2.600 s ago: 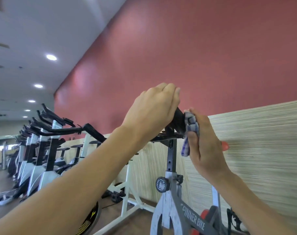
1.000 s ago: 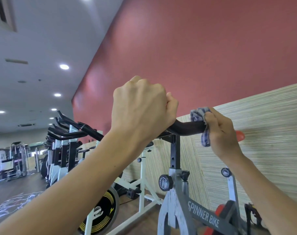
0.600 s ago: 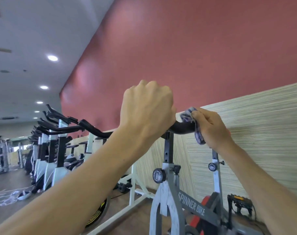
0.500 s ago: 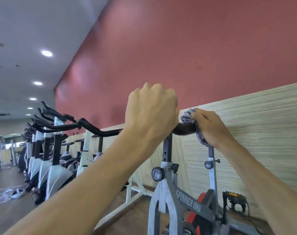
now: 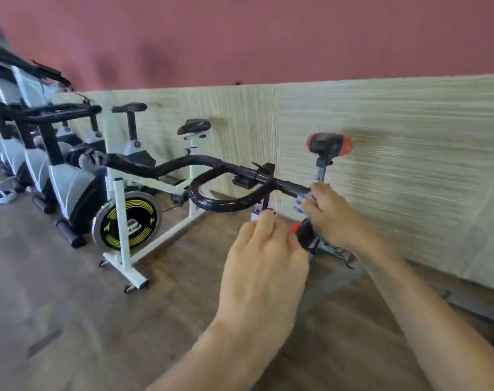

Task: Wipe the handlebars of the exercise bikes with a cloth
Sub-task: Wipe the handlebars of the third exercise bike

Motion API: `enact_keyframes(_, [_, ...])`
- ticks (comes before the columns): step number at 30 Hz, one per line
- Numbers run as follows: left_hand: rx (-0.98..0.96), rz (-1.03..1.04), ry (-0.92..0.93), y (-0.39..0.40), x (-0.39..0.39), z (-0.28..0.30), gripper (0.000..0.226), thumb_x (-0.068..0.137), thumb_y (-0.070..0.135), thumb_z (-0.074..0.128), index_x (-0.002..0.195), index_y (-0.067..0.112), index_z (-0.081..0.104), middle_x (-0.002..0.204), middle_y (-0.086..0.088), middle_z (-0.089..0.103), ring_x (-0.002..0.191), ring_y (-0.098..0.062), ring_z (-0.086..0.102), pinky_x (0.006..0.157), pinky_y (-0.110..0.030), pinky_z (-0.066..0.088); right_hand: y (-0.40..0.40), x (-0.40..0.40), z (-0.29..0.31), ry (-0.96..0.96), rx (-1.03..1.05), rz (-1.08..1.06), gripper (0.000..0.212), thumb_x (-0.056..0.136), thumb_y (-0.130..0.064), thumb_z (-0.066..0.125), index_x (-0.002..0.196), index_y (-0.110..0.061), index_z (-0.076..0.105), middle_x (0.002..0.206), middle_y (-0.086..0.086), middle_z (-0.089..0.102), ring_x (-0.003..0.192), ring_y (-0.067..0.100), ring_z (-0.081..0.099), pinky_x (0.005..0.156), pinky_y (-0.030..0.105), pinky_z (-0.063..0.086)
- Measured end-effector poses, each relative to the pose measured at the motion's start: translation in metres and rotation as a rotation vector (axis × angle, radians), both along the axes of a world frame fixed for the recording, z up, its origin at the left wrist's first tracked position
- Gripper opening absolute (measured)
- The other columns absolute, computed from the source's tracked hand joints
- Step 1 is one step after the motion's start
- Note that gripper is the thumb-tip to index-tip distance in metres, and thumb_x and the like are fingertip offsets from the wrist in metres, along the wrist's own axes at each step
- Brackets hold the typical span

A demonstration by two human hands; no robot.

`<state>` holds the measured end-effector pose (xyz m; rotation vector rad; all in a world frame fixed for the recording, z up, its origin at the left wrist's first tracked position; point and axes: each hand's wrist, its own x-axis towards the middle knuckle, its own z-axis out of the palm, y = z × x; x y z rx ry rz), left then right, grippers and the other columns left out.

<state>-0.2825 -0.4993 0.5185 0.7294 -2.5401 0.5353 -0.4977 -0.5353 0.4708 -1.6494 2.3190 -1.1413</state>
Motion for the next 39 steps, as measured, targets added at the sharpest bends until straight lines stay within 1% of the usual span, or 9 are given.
enact_keyframes(4, [0.207,0.005,-0.154,0.001,0.002,0.018,0.022,0.051,0.010,0.075,0.072,0.009,0.071,0.070,-0.007,0.062,0.077,-0.027,0.059,0.063,-0.034,0.051,-0.004,-0.004,0.006,-0.020,0.100,-0.015,0.012,0.105,-0.013,0.045,0.096,-0.006,0.043,0.099,0.013,0.043,0.097,0.031,0.046,0.079,0.033,0.026])
enact_keyframes(10, [0.529,0.077,-0.245,-0.002,-0.007,0.044,0.048,0.089,0.031,0.041,0.102,0.005,0.079,0.105,-0.009,0.076,0.094,-0.024,0.071,0.082,-0.031,0.058,-0.010,-0.014,0.025,-0.098,0.392,0.003,0.039,0.108,-0.019,0.041,0.130,0.014,0.042,0.131,0.026,0.045,0.121,0.038,0.045,0.101,0.041,0.033])
enact_keyframes(13, [0.823,0.149,-0.062,-0.016,-0.018,0.065,0.043,0.100,0.039,0.037,0.113,0.017,0.071,0.120,0.007,0.070,0.113,-0.014,0.064,0.091,-0.023,0.049,-0.016,-0.018,0.033,-0.073,0.474,0.071,0.045,0.108,-0.021,0.040,0.138,0.012,0.037,0.140,0.024,0.041,0.128,0.039,0.042,0.109,0.044,0.034])
enact_keyframes(16, [0.825,0.217,0.159,-0.049,-0.027,0.061,0.045,0.100,0.042,0.035,0.117,0.017,0.068,0.131,0.006,0.065,0.131,-0.017,0.054,0.108,-0.029,0.038,-0.031,-0.031,0.039,-0.021,0.499,0.172,0.049,0.108,-0.021,0.043,0.145,0.010,0.033,0.144,0.022,0.040,0.133,0.037,0.041,0.112,0.039,0.032])
enact_keyframes(21, [0.811,0.546,0.276,-0.110,-0.042,0.026,0.060,0.102,0.034,0.045,0.153,0.005,0.034,0.168,-0.017,0.013,0.157,-0.027,0.000,0.126,-0.042,0.010,-0.063,-0.050,0.041,0.096,0.437,0.407,0.012,0.108,-0.018,0.045,0.103,-0.011,0.038,0.103,0.004,0.041,0.091,0.021,0.040,0.085,0.030,0.033])
enact_keyframes(26, [1.064,0.864,0.635,-0.145,-0.061,0.002,0.086,0.103,0.037,0.044,0.157,-0.004,-0.010,0.165,-0.022,-0.021,0.153,-0.030,-0.024,0.125,-0.040,-0.006,-0.095,-0.057,0.039,0.112,0.468,0.579,0.044,0.109,-0.026,0.041,0.144,0.000,0.034,0.130,0.013,0.045,0.120,0.027,0.045,0.100,0.037,0.041])
enact_keyframes(30, [1.186,0.979,0.777,-0.160,-0.080,0.003,0.080,0.101,0.016,0.039,0.153,-0.009,-0.016,0.165,-0.024,-0.018,0.153,-0.032,-0.021,0.121,-0.032,-0.004,-0.089,-0.062,0.048,-0.043,0.479,0.580,0.063,0.109,-0.032,0.036,0.162,-0.007,0.012,0.164,0.012,0.027,0.153,0.019,0.021,0.122,0.022,0.020])
enact_keyframes(34, [1.200,1.032,0.673,-0.164,-0.079,0.004,0.078,0.103,0.022,0.036,0.153,-0.008,-0.015,0.165,-0.025,-0.017,0.154,-0.034,-0.019,0.126,-0.043,0.000,-0.079,-0.069,0.046,-0.074,0.446,0.619,0.064,0.110,-0.033,0.037,0.164,-0.012,0.008,0.172,-0.001,0.007,0.157,0.006,0.002,0.114,0.001,0.004])
enact_keyframes(39, [1.215,1.068,0.565,-0.167,-0.080,0.010,0.075,0.105,0.025,0.031,0.154,-0.006,-0.016,0.164,-0.025,-0.021,0.153,-0.034,-0.021,0.127,-0.048,0.000,-0.118,-0.071,0.034,0.079,0.366,0.813,0.062,0.111,-0.032,0.029,0.161,0.001,0.011,0.171,0.010,0.005,0.159,0.020,-0.004,0.127,0.023,0.002])
